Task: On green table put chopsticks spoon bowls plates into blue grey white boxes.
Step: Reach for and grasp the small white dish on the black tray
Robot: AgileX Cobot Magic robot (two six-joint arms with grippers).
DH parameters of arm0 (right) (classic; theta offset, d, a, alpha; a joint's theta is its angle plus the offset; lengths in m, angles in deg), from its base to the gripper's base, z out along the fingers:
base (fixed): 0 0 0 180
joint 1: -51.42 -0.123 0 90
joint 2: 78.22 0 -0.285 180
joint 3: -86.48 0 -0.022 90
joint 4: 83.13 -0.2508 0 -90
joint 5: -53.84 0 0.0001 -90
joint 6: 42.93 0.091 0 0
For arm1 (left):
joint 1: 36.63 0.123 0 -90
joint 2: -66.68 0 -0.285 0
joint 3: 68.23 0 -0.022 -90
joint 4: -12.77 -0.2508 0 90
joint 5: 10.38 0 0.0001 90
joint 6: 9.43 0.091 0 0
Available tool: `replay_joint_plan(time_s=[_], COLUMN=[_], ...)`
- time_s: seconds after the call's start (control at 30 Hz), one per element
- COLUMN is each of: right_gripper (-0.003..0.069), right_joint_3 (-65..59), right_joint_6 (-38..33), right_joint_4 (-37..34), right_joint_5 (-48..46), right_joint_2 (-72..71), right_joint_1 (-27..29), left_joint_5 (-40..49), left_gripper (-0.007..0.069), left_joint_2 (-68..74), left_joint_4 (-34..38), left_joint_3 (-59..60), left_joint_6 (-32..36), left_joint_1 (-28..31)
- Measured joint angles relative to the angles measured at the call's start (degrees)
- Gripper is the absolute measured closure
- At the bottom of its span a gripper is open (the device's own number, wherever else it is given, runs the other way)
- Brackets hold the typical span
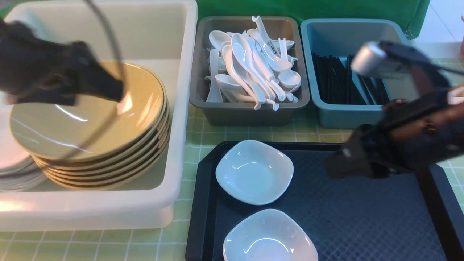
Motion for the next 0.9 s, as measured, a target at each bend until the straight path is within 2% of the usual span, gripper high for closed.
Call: replay_joint_plan(time_s=[0.03, 0.07, 0.13, 0.27, 0.4, 0.53, 0.63, 0.9], right_gripper=[0.0431, 0.0426, 0.0370, 0.0340, 0.0339, 0.0338, 0.0337, 0.0340], right_joint_3=[0.0, 0.0, 0.0, 0.0, 0.0, 0.0, 0.2, 0.5], right_joint_6=[0.3, 0.3, 0.4, 0.3, -1.5, -12.0, -16.7, -19.6], right_joint_4=[-0.7, -0.7, -3.0, -5.3, -10.3, -24.3, -29.8, -35.6], right_joint_5=[1.5, 1.7, 4.5, 9.5, 12.1, 15.1, 16.5, 19.1], right_joint_2=[3.2, 3.2, 8.9, 16.2, 22.5, 28.1, 30.4, 35.2], right_joint_1=[0.2, 0.2, 0.3, 0.7, 3.0, 5.4, 5.6, 5.6], left_joint_5=[-0.4, -0.6, -1.6, -2.5, -2.6, -3.1, -3.4, -3.6], left_gripper=[0.0049, 0.0055, 0.0089, 0.0145, 0.0189, 0.0233, 0.0252, 0.0287], left_joint_2=[-0.7, -0.9, -2.0, -2.7, -2.6, -2.6, -2.6, -2.6], left_joint_4=[0.1, 0.1, 0.2, 0.4, 0.7, 1.3, 1.4, 1.7], left_joint_3=[0.3, 0.5, 2.4, 6.1, 8.9, 10.4, 10.5, 10.5], left_joint_6=[0.5, 0.7, 1.5, 1.9, 1.9, 1.9, 1.9, 1.9], left_joint_1=[-3.9, -4.9, -10.5, -15.7, -17.0, -17.0, -17.0, -17.0])
